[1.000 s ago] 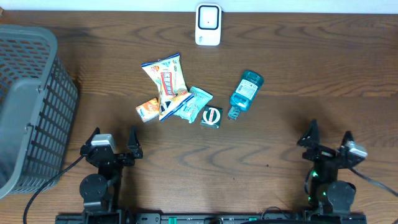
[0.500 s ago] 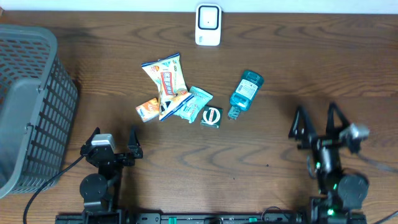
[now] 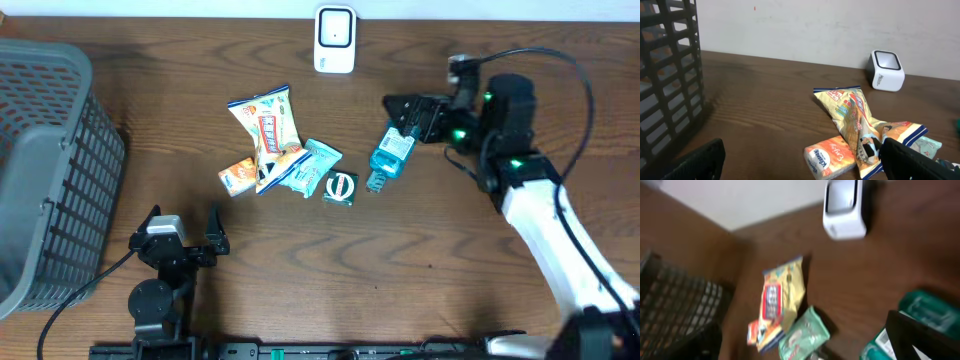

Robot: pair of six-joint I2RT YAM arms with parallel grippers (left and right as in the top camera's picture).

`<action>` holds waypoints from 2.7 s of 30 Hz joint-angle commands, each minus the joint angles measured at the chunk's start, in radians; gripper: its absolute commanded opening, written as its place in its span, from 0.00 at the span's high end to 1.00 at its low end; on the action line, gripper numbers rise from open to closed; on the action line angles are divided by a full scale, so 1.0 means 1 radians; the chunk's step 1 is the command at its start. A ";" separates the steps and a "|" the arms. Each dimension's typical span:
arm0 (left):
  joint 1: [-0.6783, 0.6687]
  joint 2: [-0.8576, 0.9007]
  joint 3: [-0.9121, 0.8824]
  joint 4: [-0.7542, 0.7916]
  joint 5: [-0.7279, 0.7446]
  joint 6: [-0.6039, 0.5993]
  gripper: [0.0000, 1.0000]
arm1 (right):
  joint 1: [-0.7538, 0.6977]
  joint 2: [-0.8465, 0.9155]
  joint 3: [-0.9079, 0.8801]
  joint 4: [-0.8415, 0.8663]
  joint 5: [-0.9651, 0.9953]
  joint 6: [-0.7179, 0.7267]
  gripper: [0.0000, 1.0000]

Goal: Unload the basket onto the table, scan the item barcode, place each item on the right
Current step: 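Reach the right gripper forward to the teal mouthwash bottle, then close the right gripper around the teal bottle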

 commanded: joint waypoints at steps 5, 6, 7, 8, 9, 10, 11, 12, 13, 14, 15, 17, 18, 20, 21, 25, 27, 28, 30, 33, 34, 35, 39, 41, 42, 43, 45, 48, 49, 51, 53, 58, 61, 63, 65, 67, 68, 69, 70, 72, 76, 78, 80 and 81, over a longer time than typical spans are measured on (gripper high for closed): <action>-0.002 -0.005 -0.027 -0.016 0.002 0.013 0.02 | 0.014 0.227 0.019 -0.107 -0.050 0.087 0.10; -0.002 -0.005 -0.027 -0.016 0.002 0.013 0.02 | 0.014 0.262 0.019 -0.137 -0.024 0.118 0.13; -0.002 -0.005 -0.027 -0.016 0.002 0.013 0.02 | 0.014 0.285 0.019 -0.155 -0.008 0.132 0.17; -0.002 -0.005 -0.027 -0.016 0.002 0.013 0.02 | 0.014 0.305 0.019 -0.171 0.006 0.144 0.19; -0.002 -0.005 -0.027 -0.016 0.002 0.013 0.02 | 0.014 0.333 0.019 -0.185 0.017 0.157 0.20; -0.002 -0.005 -0.027 -0.016 0.002 0.013 0.02 | 0.014 0.356 0.019 -0.188 0.017 0.166 0.20; -0.002 -0.005 -0.027 -0.016 0.002 0.013 0.02 | 0.014 0.375 0.019 -0.187 0.018 0.169 0.20; -0.002 -0.005 -0.027 -0.016 0.002 0.013 0.02 | 0.014 0.387 0.019 -0.190 0.033 0.169 0.20; -0.002 -0.005 -0.027 -0.016 0.002 0.013 0.02 | 0.014 0.392 0.019 -0.194 0.053 0.169 0.20; -0.002 -0.005 -0.027 -0.016 0.002 0.013 0.02 | 0.014 0.394 0.019 -0.206 0.087 0.169 0.20; -0.002 -0.005 -0.027 -0.016 0.002 0.013 0.02 | 0.014 0.394 0.019 -0.222 0.111 0.169 0.20; -0.002 -0.005 -0.027 -0.016 0.002 0.013 0.02 | 0.014 0.394 0.019 -0.249 0.127 0.169 0.19; -0.002 -0.005 -0.027 -0.016 0.002 0.013 0.02 | 0.017 0.396 0.018 -0.256 0.128 0.169 0.19; -0.002 -0.005 -0.027 -0.016 0.002 0.013 0.02 | 0.041 0.398 0.018 -0.255 0.185 0.185 0.16; -0.002 -0.005 -0.027 -0.016 0.002 0.013 0.02 | 0.058 0.398 0.018 -0.254 0.231 0.217 0.12; -0.002 -0.005 -0.027 -0.016 0.002 0.013 0.02 | 0.112 0.402 0.018 -0.249 0.327 0.323 0.08; -0.002 -0.005 -0.027 -0.016 0.002 0.013 0.02 | 0.138 0.415 0.018 -0.245 0.364 0.348 0.09; -0.002 -0.005 -0.027 -0.016 0.002 0.013 0.02 | 0.150 0.431 0.018 -0.245 0.387 0.361 0.11; -0.002 -0.005 -0.027 -0.016 0.002 0.013 0.02 | 0.164 0.463 0.018 -0.245 0.407 0.379 0.20; -0.002 -0.005 -0.027 -0.016 0.002 0.013 0.02 | 0.161 0.519 0.018 -0.230 0.406 0.378 0.47; -0.002 -0.005 -0.027 -0.016 0.002 0.013 0.02 | 0.150 0.545 0.019 -0.222 0.420 0.378 0.55; -0.002 -0.005 -0.027 -0.016 0.002 0.013 0.02 | 0.142 0.552 0.019 -0.220 0.434 0.373 0.56; -0.002 -0.005 -0.027 -0.016 0.002 0.013 0.02 | 0.116 0.553 0.019 -0.177 0.489 0.234 0.67; -0.002 -0.005 -0.027 -0.016 0.002 0.013 0.02 | 0.115 0.533 0.029 -0.171 0.488 0.132 0.70; -0.002 -0.005 -0.027 -0.016 0.002 0.013 0.02 | 0.114 0.517 0.034 -0.176 0.488 0.096 0.71; -0.002 -0.005 -0.027 -0.016 0.002 0.013 0.02 | 0.114 0.478 0.039 -0.183 0.488 0.015 0.70; -0.002 -0.005 -0.027 -0.016 0.002 0.013 0.02 | 0.118 0.431 0.041 -0.187 0.488 -0.088 0.69; -0.002 -0.005 -0.027 -0.016 0.002 0.013 0.02 | 0.133 0.357 0.041 -0.195 0.489 -0.290 0.64; -0.002 -0.005 -0.027 -0.016 0.002 0.013 0.02 | 0.151 0.347 0.041 -0.224 0.510 -0.363 0.64; -0.002 -0.005 -0.027 -0.016 0.002 0.013 0.02 | 0.174 0.358 0.041 -0.275 0.561 -0.375 0.65; -0.002 -0.005 -0.027 -0.016 0.002 0.013 0.02 | 0.195 0.365 0.041 -0.298 0.590 -0.375 0.65; -0.002 -0.005 -0.027 -0.016 0.002 0.013 0.02 | 0.253 0.365 0.040 -0.288 0.649 -0.375 0.52; -0.002 -0.005 -0.027 -0.016 0.002 0.013 0.02 | 0.256 0.365 0.044 -0.275 0.649 -0.358 0.33; -0.002 -0.005 -0.027 -0.016 0.002 0.013 0.02 | 0.256 0.364 0.058 -0.282 0.648 -0.343 0.26; -0.002 -0.005 -0.027 -0.016 0.002 0.013 0.02 | 0.251 0.356 0.084 -0.312 0.649 -0.336 0.21; -0.002 -0.005 -0.027 -0.016 0.002 0.013 0.02 | 0.247 0.341 0.137 -0.371 0.649 -0.337 0.07; -0.002 -0.005 -0.027 -0.016 0.002 0.013 0.02 | 0.247 0.338 0.156 -0.390 0.649 -0.337 0.01; -0.002 -0.005 -0.027 -0.016 0.002 0.013 0.02 | 0.247 0.330 0.217 -0.454 0.647 -0.325 0.01; -0.002 -0.005 -0.027 -0.016 0.002 0.013 0.02 | 0.247 0.325 0.253 -0.493 0.645 -0.311 0.01; -0.002 -0.005 -0.027 -0.016 0.002 0.013 0.02 | 0.247 0.315 0.343 -0.588 0.645 -0.301 0.01; -0.002 -0.005 -0.027 -0.016 0.002 0.013 0.02 | 0.243 0.308 0.501 -0.719 0.644 -0.303 0.01; -0.002 -0.005 -0.027 -0.016 0.002 0.013 0.02 | 0.228 0.308 0.506 -0.729 0.623 -0.280 0.01; -0.002 -0.005 -0.027 -0.016 0.002 0.013 0.02 | 0.194 0.311 0.497 -0.765 0.599 -0.172 0.01; -0.002 -0.005 -0.027 -0.016 0.002 0.013 0.02 | 0.174 0.311 0.485 -0.781 0.586 -0.117 0.01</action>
